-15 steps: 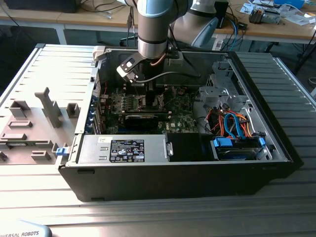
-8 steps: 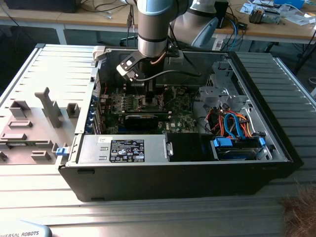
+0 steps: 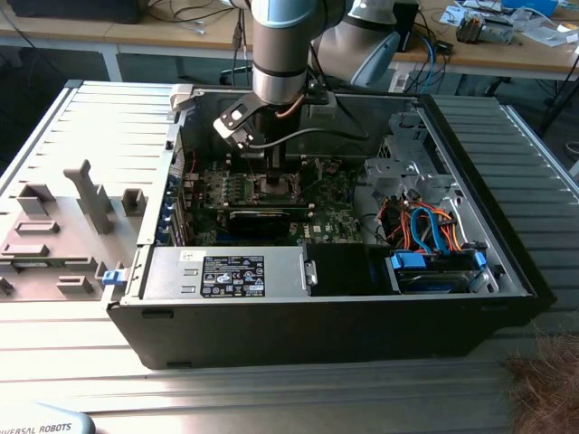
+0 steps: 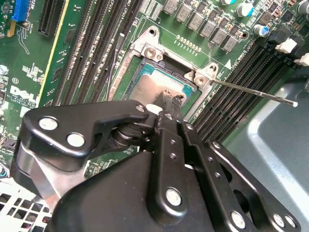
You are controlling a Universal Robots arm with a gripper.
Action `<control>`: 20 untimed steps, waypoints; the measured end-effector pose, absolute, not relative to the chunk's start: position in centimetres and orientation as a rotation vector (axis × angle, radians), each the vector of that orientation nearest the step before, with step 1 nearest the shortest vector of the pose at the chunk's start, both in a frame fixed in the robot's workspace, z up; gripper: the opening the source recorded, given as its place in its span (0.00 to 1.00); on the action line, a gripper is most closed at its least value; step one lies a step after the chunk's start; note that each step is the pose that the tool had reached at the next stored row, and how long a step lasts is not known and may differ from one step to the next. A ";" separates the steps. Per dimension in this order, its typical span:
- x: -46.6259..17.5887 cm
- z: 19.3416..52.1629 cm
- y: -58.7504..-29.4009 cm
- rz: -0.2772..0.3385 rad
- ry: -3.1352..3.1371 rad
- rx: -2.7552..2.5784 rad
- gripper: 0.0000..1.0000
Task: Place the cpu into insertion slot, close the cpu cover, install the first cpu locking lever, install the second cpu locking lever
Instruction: 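Place the cpu into insertion slot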
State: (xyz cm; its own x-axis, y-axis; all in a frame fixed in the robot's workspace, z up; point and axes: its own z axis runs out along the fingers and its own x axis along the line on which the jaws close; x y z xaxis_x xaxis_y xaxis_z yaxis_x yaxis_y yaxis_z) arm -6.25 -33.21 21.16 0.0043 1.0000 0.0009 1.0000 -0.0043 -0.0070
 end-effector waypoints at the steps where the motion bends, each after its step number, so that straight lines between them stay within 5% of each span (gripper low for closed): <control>1: -6.3 21.2 -33.2 0.007 -2.213 -2.222 0.11; 20: -6.3 22.9 -33.2 0.007 -2.213 -2.222 0.11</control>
